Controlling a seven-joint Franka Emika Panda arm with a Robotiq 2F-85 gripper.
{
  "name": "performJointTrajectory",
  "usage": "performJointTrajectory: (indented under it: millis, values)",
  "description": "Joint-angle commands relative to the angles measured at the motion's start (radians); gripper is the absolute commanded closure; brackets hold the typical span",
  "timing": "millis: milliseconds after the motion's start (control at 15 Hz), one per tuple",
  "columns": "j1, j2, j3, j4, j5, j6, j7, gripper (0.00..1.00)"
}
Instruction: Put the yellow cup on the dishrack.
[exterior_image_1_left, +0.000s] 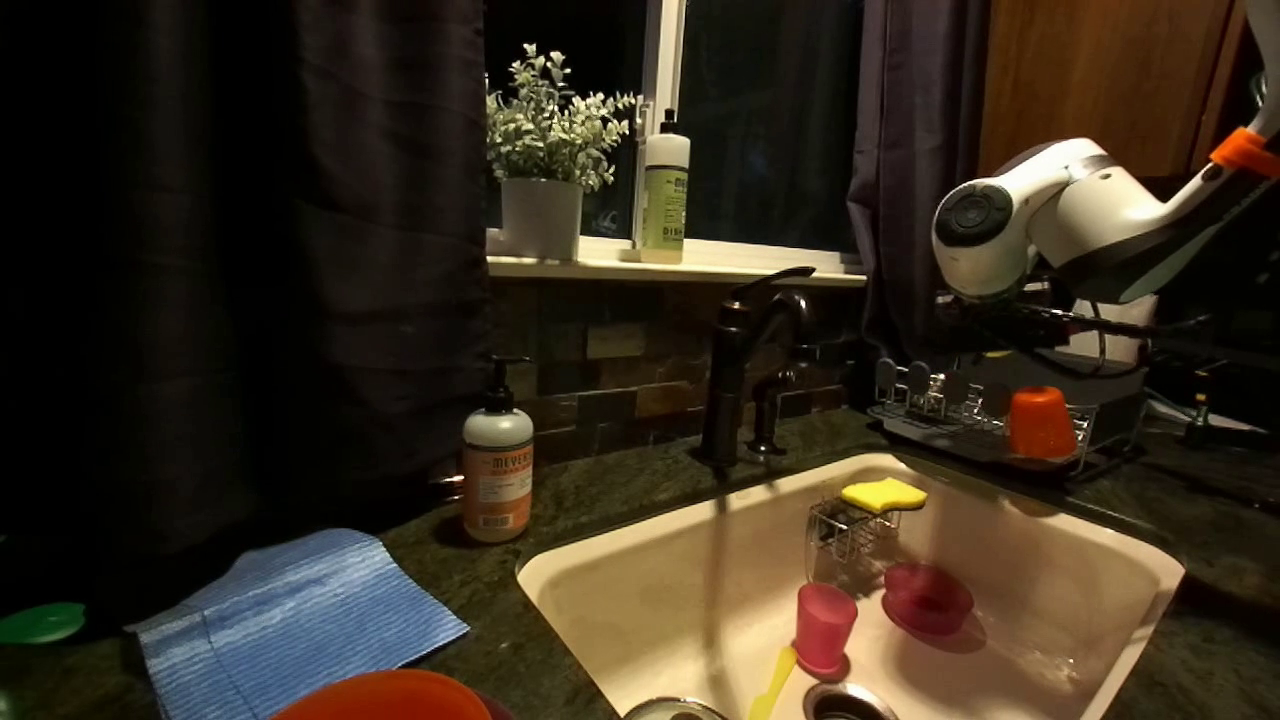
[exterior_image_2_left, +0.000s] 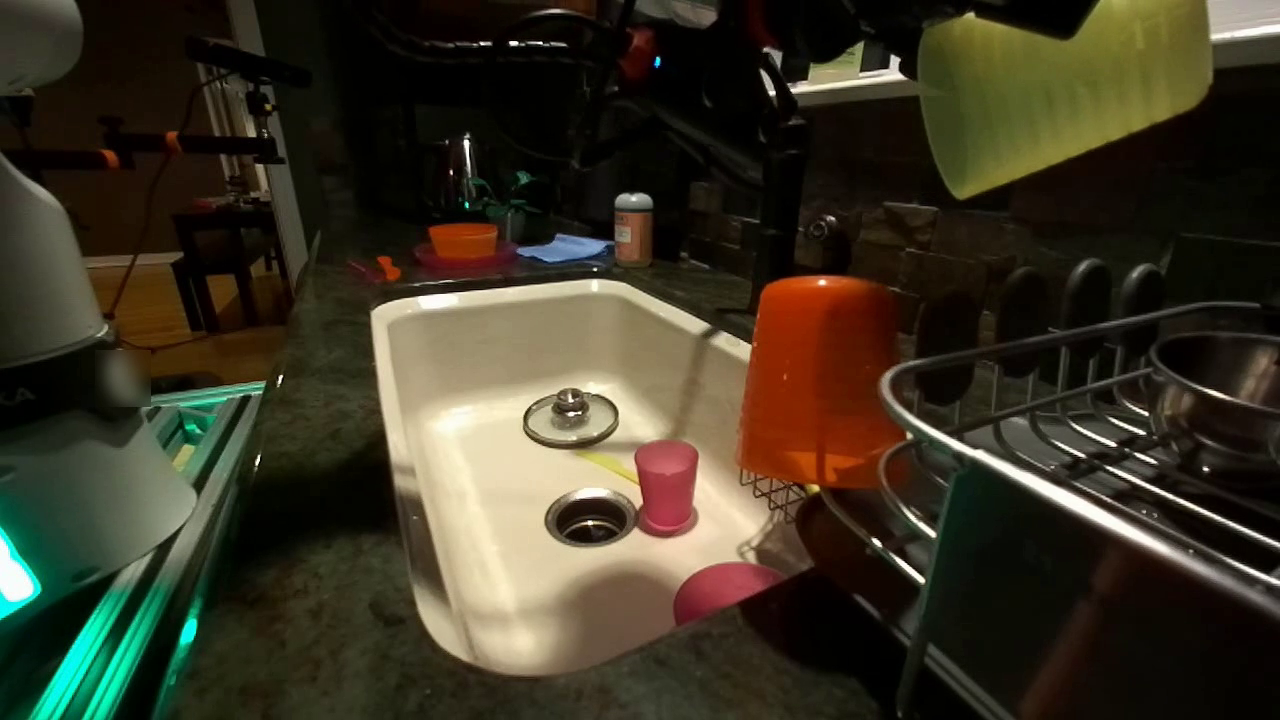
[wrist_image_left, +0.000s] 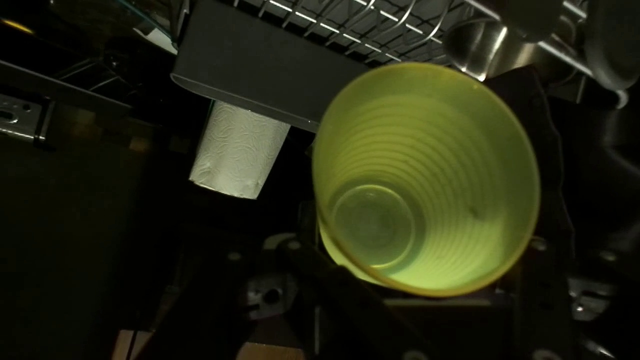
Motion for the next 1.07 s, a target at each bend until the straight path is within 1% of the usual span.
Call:
performJointTrajectory:
  millis: [0, 600, 1000]
  values:
    - [0.012, 0.034, -0.011, 0.006, -0.034, -0.003, 0.056, 0.53]
    - [0.014, 0.113, -0.002, 0.055, -0.094, -0.044, 0.070, 0.53]
    - [0.019, 0.131, 0.002, 0.055, -0.094, -0.100, 0.044, 0.53]
